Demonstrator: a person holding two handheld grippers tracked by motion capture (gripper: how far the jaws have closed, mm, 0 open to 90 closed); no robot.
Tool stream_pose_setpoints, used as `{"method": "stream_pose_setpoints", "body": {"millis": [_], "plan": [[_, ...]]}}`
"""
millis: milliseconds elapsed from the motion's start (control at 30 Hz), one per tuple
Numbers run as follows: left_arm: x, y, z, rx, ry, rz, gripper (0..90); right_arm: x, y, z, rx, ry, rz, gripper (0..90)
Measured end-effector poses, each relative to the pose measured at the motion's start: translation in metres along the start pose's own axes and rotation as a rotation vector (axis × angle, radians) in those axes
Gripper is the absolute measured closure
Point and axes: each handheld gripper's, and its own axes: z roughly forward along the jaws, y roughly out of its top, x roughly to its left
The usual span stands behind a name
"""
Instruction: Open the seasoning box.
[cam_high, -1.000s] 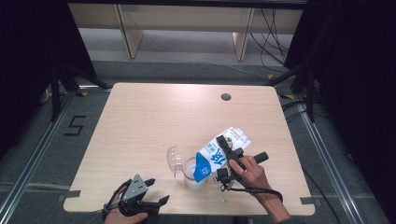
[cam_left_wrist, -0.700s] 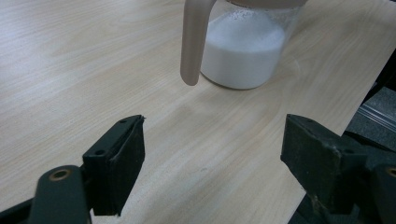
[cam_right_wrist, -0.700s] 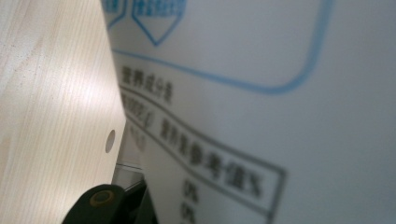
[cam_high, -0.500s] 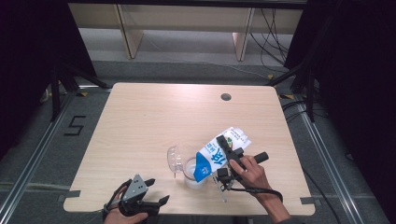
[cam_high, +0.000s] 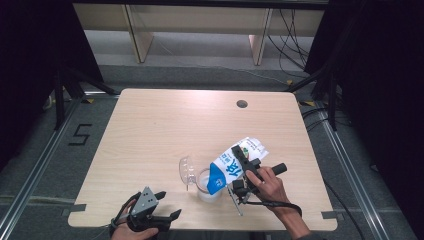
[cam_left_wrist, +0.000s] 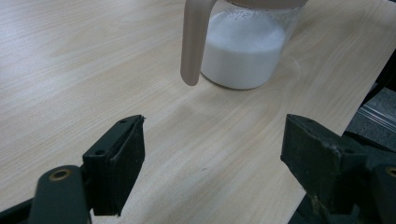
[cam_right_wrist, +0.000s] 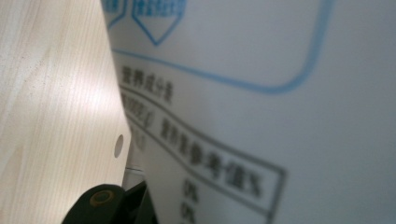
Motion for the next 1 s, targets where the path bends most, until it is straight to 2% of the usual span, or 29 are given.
{"method": "stream_pose_setpoints", "body": {"millis": [33, 67, 100, 167, 200, 233, 267, 300, 367, 400, 433, 467, 567, 600, 633, 667, 733, 767, 833, 867, 900, 933, 1000], "plan": [[0.0, 0.0, 0.0, 0.0, 0.0, 0.001, 21.2, -0.003, 0.0, 0.0, 0.005, 0.01, -0.02, 77.5], [0.0, 0.0, 0.0, -0.001, 0.0, 0.001, 21.2, 0.0, 0.0, 0.0, 0.019, 0.02, 0.025, 77.4], [0.0, 0.0, 0.0, 0.0, 0.0, -0.001, 21.2, -0.001, 0.0, 0.0, 0.026, 0.029, 0.033, 77.4], [0.0, 0.0, 0.0, -0.001, 0.0, -0.001, 21.2, 0.0, -0.002, -0.001, 0.045, 0.041, 0.088, 77.4], [0.0, 0.0, 0.0, 0.002, -0.001, 0.004, 21.2, -0.002, -0.002, 0.0, 0.031, 0.044, 0.08, 77.5], [0.0, 0.0, 0.0, -0.001, 0.0, 0.001, 21.2, -0.001, -0.003, -0.002, 0.048, 0.057, 0.12, 77.5], [0.0, 0.0, 0.0, -0.001, 0.0, 0.001, 21.2, -0.001, -0.003, -0.001, 0.032, 0.061, 0.138, 77.5], [0.0, 0.0, 0.0, -0.001, 0.001, 0.001, 21.2, -0.004, -0.003, 0.0, 0.026, 0.063, 0.121, 77.4], [0.0, 0.0, 0.0, -0.001, 0.0, -0.004, 21.2, -0.003, -0.004, 0.0, 0.032, 0.072, 0.154, 77.5], [0.0, 0.0, 0.0, -0.001, 0.0, -0.002, 21.2, -0.001, -0.003, -0.002, 0.048, 0.082, 0.186, 77.5], [0.001, 0.0, -0.001, 0.003, -0.001, 0.007, 21.2, -0.004, -0.003, -0.001, 0.032, 0.075, 0.152, 77.4], [0.001, 0.0, -0.001, 0.007, -0.001, 0.01, 21.2, -0.003, -0.003, 0.0, 0.019, 0.079, 0.167, 77.5], [0.001, 0.0, -0.001, 0.006, 0.001, 0.009, 21.2, -0.003, -0.003, -0.001, 0.026, 0.094, 0.19, 77.5], [0.001, 0.0, -0.001, 0.005, 0.0, 0.009, 21.2, -0.007, -0.003, 0.001, 0.002, 0.087, 0.148, 77.4], [0.001, 0.0, -0.001, 0.005, 0.001, 0.008, 21.2, -0.003, -0.004, 0.0, 0.01, 0.101, 0.221, 77.5], [0.001, 0.0, -0.001, 0.005, 0.002, 0.011, 21.2, -0.005, -0.005, 0.0, 0.013, 0.108, 0.233, 77.5], [0.001, 0.0, -0.001, 0.003, 0.0, 0.01, 21.3, -0.005, -0.007, 0.001, -0.001, 0.115, 0.291, 77.4], [0.001, 0.001, -0.002, 0.006, 0.014, 0.018, 21.2, -0.006, -0.008, 0.001, 0.006, 0.123, 0.308, 77.4], [0.001, 0.001, -0.002, 0.006, 0.013, 0.015, 21.2, -0.008, -0.012, 0.001, -0.002, 0.136, 0.368, 77.5], [0.001, 0.0, -0.001, 0.001, -0.002, 0.007, 21.2, -0.008, -0.013, 0.001, -0.006, 0.142, 0.401, 77.5], [0.001, 0.0, -0.002, 0.007, 0.013, 0.015, 21.2, -0.008, -0.015, 0.0, -0.001, 0.149, 0.416, 77.5], [0.001, 0.001, -0.002, 0.008, 0.015, 0.019, 21.2, -0.008, -0.015, 0.0, 0.007, 0.159, 0.461, 77.6], [0.001, 0.001, -0.002, 0.006, 0.015, 0.02, 21.2, -0.009, -0.019, -0.001, 0.01, 0.178, 0.515, 77.6]]}}
